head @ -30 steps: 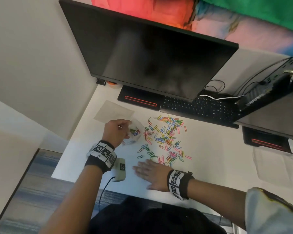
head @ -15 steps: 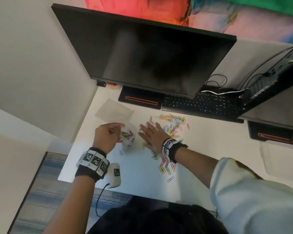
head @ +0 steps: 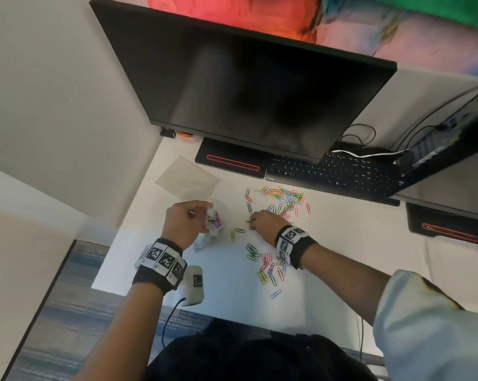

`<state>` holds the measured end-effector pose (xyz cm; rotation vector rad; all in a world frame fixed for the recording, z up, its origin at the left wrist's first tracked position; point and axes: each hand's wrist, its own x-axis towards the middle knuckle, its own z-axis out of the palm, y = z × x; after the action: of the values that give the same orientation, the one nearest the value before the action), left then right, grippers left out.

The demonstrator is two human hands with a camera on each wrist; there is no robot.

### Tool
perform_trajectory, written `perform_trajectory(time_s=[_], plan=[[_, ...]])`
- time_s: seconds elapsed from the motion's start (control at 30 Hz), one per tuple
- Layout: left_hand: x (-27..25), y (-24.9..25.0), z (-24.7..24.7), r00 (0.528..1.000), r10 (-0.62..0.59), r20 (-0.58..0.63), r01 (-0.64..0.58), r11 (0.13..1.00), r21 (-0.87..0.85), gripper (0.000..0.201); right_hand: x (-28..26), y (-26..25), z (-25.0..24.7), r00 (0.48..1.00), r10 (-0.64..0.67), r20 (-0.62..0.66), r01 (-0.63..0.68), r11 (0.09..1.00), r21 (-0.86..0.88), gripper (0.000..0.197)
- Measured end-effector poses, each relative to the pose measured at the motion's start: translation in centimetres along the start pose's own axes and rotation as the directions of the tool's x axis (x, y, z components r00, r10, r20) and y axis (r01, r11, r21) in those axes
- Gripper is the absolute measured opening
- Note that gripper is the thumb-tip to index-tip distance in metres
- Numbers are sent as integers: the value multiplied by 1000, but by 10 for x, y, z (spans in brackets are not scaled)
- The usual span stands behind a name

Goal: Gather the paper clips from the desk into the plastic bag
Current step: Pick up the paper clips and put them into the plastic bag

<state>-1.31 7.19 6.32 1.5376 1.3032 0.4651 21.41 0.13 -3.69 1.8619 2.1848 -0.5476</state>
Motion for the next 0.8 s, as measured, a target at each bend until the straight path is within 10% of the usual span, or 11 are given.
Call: perform_trajectory(time_s=[0.1,0.23,0.37,0.43,0.8], plan=[[2,-1,5,1000,-5,17,5,1000,9,22,-3,12,-11,941,322,-108,-252,876,412,19],[6,0,9,1000,-21,24,20,1000,12,22,-22,18,-26,808,587,-52,-284,466,838,20],[8,3,15,999,-13,43,11,999,46,20,-37,-3,-59,901,423,98,-52,-119,992,28],[9,4,18,998,-10,54,6,998,61,19,-35,-19,-67,946,300,124,-56,-226,972,29],[4,11,31,992,22,123,-33,996,87,26,-5,-69,-76,879,474,-43,-219,484,847,13]])
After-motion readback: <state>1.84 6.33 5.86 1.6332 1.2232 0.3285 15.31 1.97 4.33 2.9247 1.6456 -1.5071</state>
